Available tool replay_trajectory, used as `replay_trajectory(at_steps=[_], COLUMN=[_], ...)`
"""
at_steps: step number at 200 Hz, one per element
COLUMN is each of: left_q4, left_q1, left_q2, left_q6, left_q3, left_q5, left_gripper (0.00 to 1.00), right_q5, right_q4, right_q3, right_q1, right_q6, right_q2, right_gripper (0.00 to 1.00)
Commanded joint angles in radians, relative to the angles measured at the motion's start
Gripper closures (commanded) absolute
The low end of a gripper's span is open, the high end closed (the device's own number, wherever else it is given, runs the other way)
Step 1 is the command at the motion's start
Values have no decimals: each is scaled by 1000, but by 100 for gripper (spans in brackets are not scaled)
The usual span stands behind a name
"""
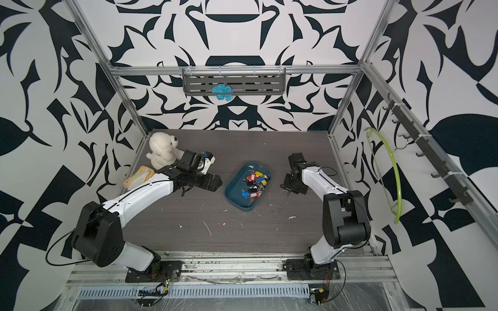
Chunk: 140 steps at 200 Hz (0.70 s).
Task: Take the keys out of the storage box
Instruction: Place the key at the center of the board.
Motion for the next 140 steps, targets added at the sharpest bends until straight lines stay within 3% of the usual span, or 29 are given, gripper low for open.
replay_trajectory(at_steps=[1,16,45,75,101,120,140], left_q4=[-22,-23,-22,-23,-22,-22,-22], left_q1=[-4,-4,-6,-8,-9,-11,-12], left_q2=[4,3,2,0,-2,-2,0], left_q6=[13,14,15,16,16,16,16], left_q3=[30,30,30,30,30,30,31], left_q5=[0,0,-1,-1,-1,-1,-1], left_gripper=[1,1,1,1,1,1,1], right_q5=[24,18,20,14,-23,-9,7], right_q4=[-29,-35,-54,-88,-113,-152,-198], right_q3=[-12,-21,-34,-10,56,162,295], right_q1=[-3,-4,-3,-3,18,97,201], right_q6=[8,6,5,4,-1,-1,3], right_q2=[-12,-21,-68,-132,-172,-150,-71], right_gripper=[84,56,39,40,51,59,61])
